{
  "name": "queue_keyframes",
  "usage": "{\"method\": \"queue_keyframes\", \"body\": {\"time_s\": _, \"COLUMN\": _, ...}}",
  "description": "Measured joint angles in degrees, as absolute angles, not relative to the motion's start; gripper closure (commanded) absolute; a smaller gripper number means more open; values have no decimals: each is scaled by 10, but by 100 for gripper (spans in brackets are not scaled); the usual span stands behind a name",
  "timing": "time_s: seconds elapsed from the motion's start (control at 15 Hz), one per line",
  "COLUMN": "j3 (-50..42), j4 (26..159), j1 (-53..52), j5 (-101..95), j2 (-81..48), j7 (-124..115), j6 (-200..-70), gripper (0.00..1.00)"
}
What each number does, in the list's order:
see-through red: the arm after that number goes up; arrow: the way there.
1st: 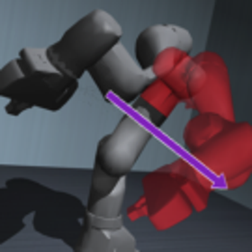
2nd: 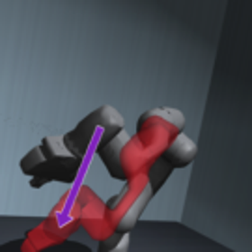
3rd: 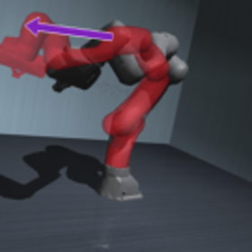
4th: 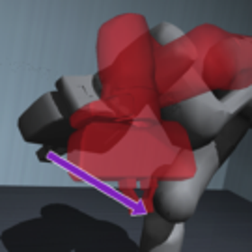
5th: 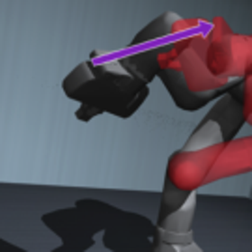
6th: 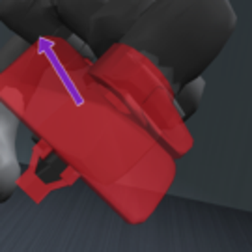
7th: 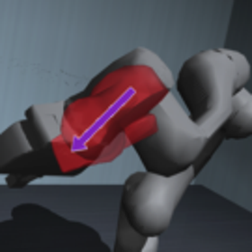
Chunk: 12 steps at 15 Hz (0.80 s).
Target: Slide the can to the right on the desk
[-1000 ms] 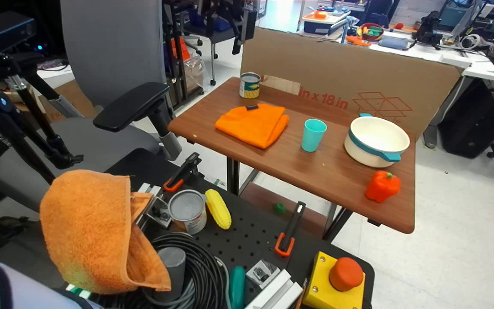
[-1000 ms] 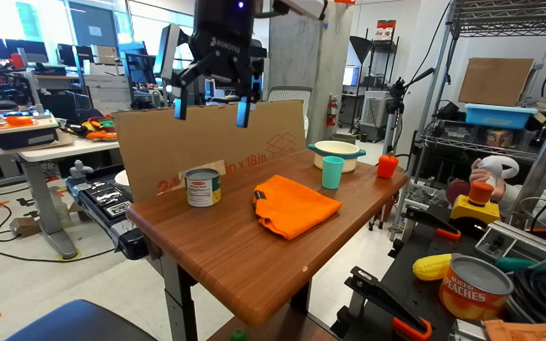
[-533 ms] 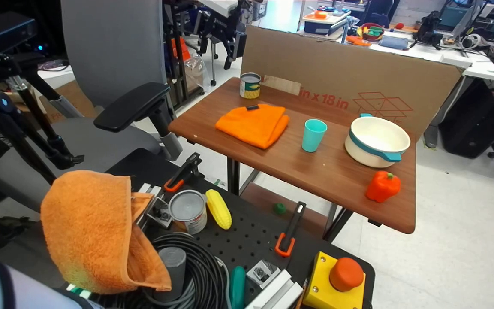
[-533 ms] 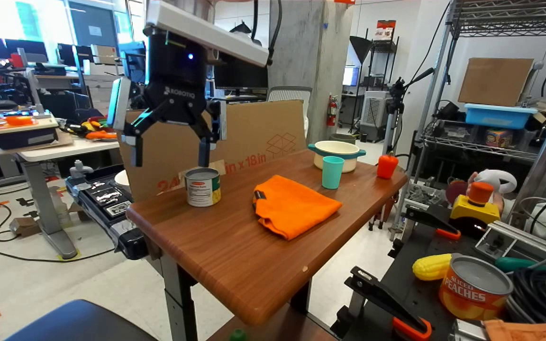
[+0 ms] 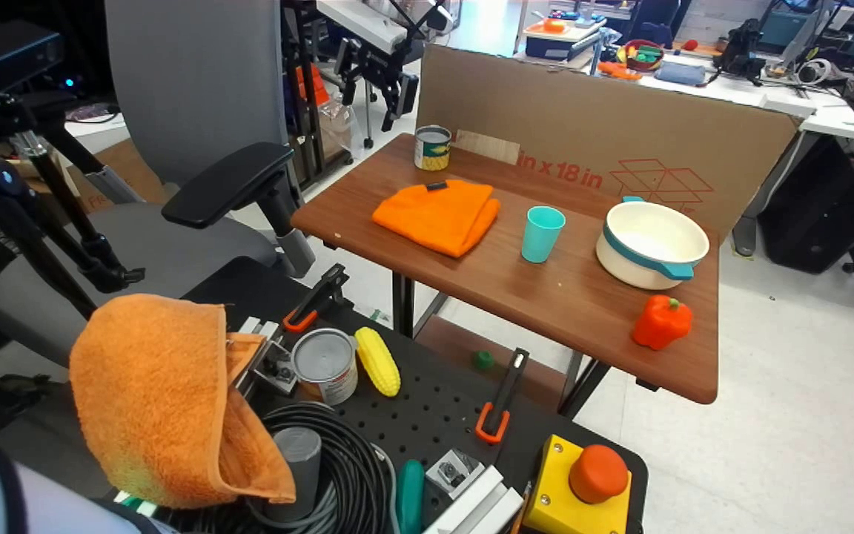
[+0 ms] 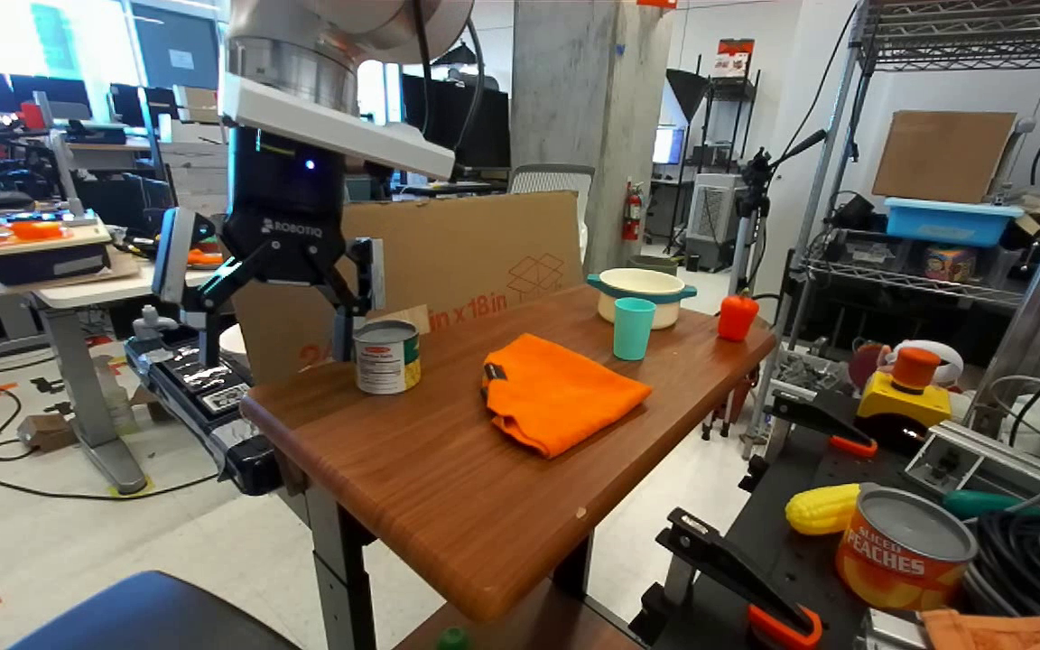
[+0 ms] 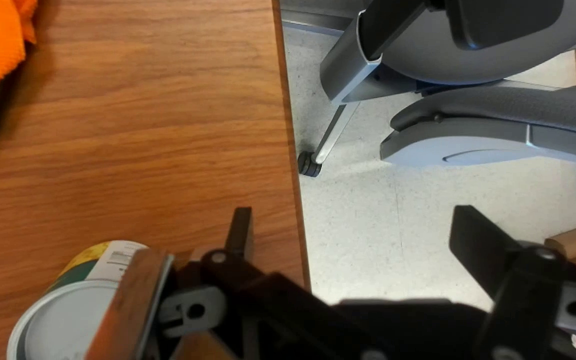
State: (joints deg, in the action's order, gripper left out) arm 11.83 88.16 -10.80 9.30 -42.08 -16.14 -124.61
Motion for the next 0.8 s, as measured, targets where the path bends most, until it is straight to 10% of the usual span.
{"method": "queue_keyframes", "body": {"time_s": 0.8, "j3": 16, "j4": 818, "j1": -64, "j5": 89, "j2": -458, "j7": -161, "j6": -1211, "gripper": 0}}
